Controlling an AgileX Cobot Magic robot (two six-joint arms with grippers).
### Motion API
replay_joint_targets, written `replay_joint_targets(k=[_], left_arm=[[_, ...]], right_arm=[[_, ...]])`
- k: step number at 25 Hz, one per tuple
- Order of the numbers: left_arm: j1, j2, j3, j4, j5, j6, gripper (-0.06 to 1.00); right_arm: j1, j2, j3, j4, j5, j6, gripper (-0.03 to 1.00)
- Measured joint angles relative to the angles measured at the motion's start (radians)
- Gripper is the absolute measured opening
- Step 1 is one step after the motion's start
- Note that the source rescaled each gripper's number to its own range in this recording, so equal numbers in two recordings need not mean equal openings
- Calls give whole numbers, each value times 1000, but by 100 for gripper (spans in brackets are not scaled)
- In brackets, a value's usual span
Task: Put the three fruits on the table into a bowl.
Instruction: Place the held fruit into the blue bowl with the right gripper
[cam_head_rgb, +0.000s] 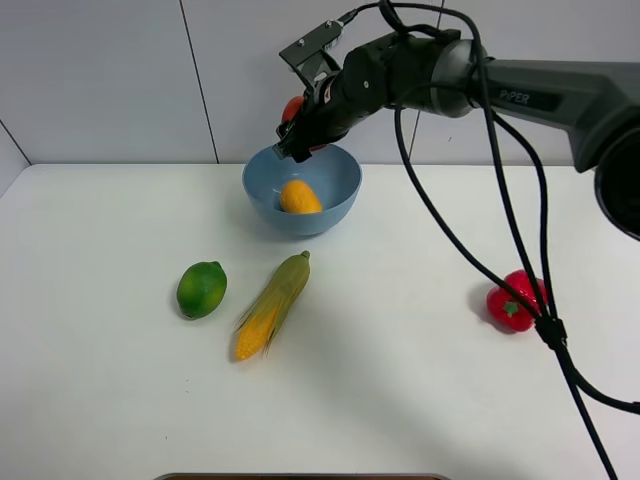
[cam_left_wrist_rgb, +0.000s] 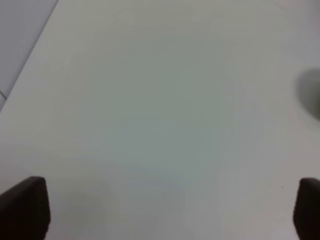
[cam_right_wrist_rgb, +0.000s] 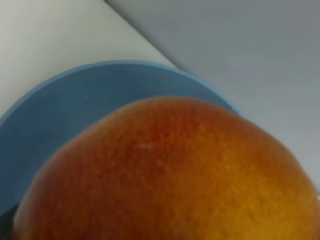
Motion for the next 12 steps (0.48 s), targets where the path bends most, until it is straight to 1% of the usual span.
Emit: replay_joint_targets(k=[12], left_arm=[[1,0,0,0,0,0,100]], right_arm=[[1,132,-4,7,-80,8,33]])
